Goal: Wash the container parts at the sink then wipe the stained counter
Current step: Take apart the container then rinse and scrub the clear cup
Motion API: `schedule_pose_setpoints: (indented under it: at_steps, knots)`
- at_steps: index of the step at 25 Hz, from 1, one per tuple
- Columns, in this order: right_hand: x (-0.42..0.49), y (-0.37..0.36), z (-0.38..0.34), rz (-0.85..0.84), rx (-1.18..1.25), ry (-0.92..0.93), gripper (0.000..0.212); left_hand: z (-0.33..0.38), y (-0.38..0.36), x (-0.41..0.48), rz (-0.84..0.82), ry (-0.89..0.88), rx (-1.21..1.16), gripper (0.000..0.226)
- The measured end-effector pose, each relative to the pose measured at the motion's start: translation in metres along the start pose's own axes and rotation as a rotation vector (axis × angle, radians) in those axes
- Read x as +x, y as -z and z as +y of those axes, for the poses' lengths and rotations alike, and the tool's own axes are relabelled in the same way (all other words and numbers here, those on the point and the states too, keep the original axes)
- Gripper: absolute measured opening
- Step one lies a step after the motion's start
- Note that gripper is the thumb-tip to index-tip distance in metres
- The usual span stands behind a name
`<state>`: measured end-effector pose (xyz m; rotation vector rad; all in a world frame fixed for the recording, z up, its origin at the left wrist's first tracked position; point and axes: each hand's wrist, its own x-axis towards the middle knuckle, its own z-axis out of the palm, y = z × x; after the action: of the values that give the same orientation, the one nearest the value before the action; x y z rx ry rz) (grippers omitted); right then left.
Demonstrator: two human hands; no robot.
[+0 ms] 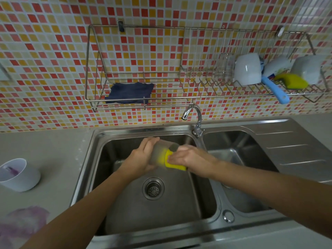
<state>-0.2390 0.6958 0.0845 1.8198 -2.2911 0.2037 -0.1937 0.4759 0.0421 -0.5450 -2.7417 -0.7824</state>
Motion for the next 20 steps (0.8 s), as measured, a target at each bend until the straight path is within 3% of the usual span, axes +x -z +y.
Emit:
schedule_pose_setpoints:
  at_steps: [2, 6, 10, 16, 20]
  knots:
    - [-0.002, -0.001, -0.005, -0.005, 0.158, -0.096, 0.038, -0.005, 0.001, -0.003, 0.080, -0.020, 0.047, 0.089]
    - [0.002, 0.008, -0.009, -0.063, -0.031, -0.112, 0.029, -0.001, -0.002, 0.002, 0.126, 0.003, -0.016, 0.093]
    - [0.004, 0.007, -0.013, -0.041, 0.171, -0.208, 0.048, -0.001, -0.008, 0.003, 0.171, 0.139, -0.116, 0.088]
    - [0.003, 0.013, 0.000, -0.107, -0.378, 0.036, 0.024, 0.007, -0.012, 0.008, 0.199, 0.137, -0.181, 0.089]
    - [0.002, 0.032, 0.019, -0.107, -0.505, 0.245, 0.022, -0.003, 0.000, 0.009, 0.027, 0.095, -0.322, 0.103]
